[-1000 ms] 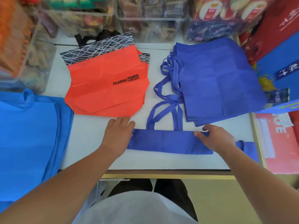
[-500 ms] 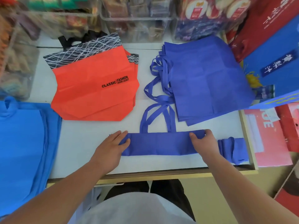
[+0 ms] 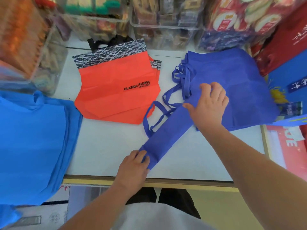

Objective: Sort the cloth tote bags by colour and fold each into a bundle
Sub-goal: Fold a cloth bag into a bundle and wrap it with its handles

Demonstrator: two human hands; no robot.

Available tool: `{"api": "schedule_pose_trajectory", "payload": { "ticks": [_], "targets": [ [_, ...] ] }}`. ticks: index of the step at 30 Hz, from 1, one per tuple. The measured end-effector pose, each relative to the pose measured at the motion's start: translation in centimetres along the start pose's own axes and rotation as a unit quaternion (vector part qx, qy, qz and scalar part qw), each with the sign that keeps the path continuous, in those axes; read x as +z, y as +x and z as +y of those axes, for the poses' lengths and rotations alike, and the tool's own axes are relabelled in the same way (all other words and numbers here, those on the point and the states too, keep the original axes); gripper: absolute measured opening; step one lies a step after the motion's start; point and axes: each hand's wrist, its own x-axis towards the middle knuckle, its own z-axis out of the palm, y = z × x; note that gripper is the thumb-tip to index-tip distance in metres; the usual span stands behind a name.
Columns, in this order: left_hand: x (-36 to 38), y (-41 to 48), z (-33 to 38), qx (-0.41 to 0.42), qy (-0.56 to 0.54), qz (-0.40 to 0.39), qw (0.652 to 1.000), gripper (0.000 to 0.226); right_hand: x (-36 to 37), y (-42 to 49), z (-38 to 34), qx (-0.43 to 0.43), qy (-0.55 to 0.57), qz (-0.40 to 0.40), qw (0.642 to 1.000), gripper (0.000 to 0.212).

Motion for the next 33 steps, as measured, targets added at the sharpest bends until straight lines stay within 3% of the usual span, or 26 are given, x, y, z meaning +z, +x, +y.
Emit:
{"api": "schedule_pose_trajectory", "payload": {
  "ticks": [3,4,6,8,11,14,19,23,26,28,29,31,33],
  "targets": [
    [-0.8,0.2,0.9,-0.043,-0.025,-0.031,0.998,0.051,1.2,-4.1,-0.8,0.025,0.067,0.024,0.997,0.053],
    [-0.9,0.5,1.2,-0.049,-0.047,-0.044,0.997,0.051,1.6,-6.2,-1.0,0.016,0.116,-0.011,0.993,0.041],
    [-0.9,1.2,1.7,-0.067,-0.110,-0.061,0.990,0.047,2.8,-10.9,-1.3,-0.007,0.209,-0.163,0.964,0.028],
    [-0.8,1.8,2.4,-0.094,-0.188,-0.064,0.976,0.040,4.2,-15.0,-1.1,-0.047,0.222,-0.307,0.924,0.040],
    [-0.4,1.8,2.9,-0.172,-0.239,-0.023,0.955,0.044,5.8,-16.7,-0.2,-0.103,0.165,-0.370,0.908,0.052],
    [-0.4,1.5,3.4,-0.267,-0.300,0.012,0.916,0.053,5.7,-15.8,0.0,-0.138,0.094,-0.392,0.905,0.054],
    [-1.1,2.3,4.4,-0.346,-0.411,-0.008,0.843,0.043,5.5,-15.1,-0.3,-0.145,0.104,-0.398,0.900,0.053],
    [-2.0,2.6,3.4,-0.361,-0.463,-0.057,0.808,0.011,5.1,-14.6,1.1,-0.227,0.066,-0.437,0.868,0.082],
    [-3.5,2.7,2.2,-0.381,-0.554,-0.138,0.727,0.026,5.4,-15.6,2.8,-0.278,0.094,-0.382,0.876,0.077],
    [-5.3,2.8,1.7,-0.379,-0.618,-0.167,0.668,0.025,5.3,-16.2,3.3,-0.255,0.160,-0.342,0.890,0.066],
    [-6.0,2.9,1.6,-0.372,-0.636,-0.171,0.654,0.025,5.1,-16.3,3.4,-0.242,0.191,-0.333,0.891,0.061],
    [-7.7,3.1,1.7,-0.355,-0.649,-0.156,0.654,0.027,4.3,-16.0,3.2,-0.227,0.246,-0.329,0.883,0.048],
    [-8.6,3.4,1.9,-0.355,-0.633,-0.099,0.681,0.033,3.7,-15.7,2.8,-0.176,0.305,-0.340,0.872,0.028]
  ]
}}
